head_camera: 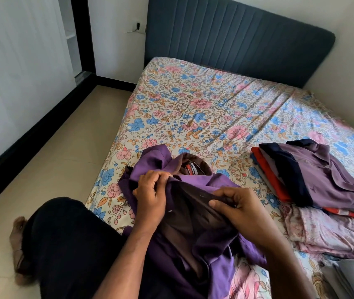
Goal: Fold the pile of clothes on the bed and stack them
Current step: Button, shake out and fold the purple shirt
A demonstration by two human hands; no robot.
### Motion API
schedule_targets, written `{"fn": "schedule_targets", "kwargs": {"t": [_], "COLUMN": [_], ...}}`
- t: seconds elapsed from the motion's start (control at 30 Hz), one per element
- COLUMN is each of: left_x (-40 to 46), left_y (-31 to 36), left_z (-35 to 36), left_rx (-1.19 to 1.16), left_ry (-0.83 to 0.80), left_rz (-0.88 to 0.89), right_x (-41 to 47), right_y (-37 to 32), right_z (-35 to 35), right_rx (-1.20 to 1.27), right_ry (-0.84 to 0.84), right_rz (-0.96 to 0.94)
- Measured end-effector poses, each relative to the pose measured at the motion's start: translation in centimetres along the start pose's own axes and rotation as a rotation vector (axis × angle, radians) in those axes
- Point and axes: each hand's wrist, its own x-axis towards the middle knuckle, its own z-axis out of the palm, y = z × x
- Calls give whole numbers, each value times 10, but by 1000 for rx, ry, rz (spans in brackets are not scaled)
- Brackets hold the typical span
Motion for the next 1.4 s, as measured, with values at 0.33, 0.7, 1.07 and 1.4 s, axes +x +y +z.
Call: {"fn": "schedule_targets", "kwargs": {"t": [0.33,0.7,1.07,1.4], "left_x": [-17,-39,-34,-34], "left_y": [11,15,-10,-2], "left_z": [-15,-44,-38,-25], "left_rx": [36,90,392,483], "left_ry": [92,-195,-221,-131], "left_rz": [153,192,128,273], "right_x": [2,2,7,6], "right_y": [8,4,8,1], "right_z": [6,24,24,35], "right_rx": [13,107,28,115], "right_ry": [16,45,227,316], "right_rz": [102,101,10,51]}}
